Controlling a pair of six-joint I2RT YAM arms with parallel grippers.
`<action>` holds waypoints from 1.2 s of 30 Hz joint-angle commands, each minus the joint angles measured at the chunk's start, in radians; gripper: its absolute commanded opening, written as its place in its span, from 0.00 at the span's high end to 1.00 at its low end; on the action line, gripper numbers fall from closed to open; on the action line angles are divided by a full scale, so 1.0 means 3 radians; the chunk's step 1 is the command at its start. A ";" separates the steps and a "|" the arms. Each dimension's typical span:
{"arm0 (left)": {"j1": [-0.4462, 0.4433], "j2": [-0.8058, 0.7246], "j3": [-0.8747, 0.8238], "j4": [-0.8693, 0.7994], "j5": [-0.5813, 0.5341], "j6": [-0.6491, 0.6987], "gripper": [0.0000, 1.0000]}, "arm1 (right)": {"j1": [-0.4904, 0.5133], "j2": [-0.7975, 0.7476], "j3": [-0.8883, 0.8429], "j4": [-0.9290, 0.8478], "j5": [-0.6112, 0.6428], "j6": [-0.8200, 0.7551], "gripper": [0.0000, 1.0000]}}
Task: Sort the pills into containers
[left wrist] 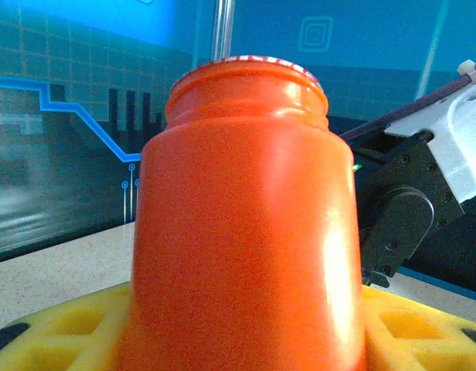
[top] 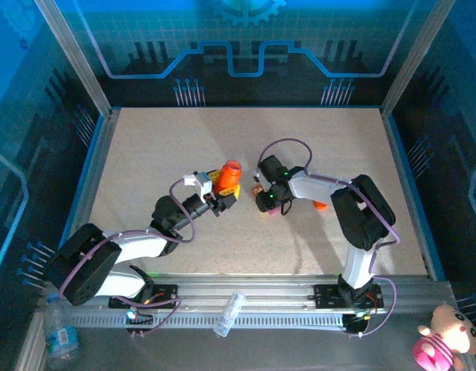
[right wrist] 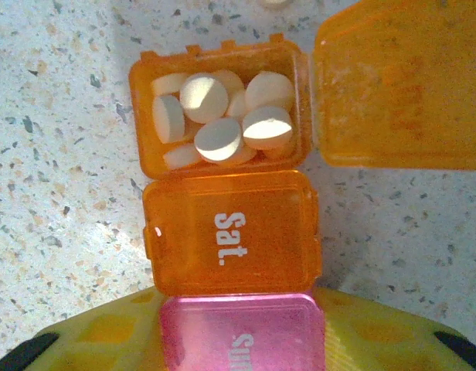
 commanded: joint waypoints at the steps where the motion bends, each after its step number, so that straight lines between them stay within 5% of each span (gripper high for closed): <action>1: 0.0025 0.0001 -0.0033 0.0207 -0.0041 -0.0020 1.00 | 0.0012 -0.0047 -0.0058 0.0004 -0.0247 -0.0061 0.60; 17: 0.0031 0.0194 -0.0042 0.0214 -0.0044 0.0099 1.00 | -0.0049 -0.0457 -0.0100 -0.0125 -0.0262 -0.0064 0.75; 36: 0.0028 0.1031 0.0353 0.0213 0.0033 0.0430 1.00 | -0.0239 -0.1079 0.0447 -0.0855 -0.0004 -0.0386 0.79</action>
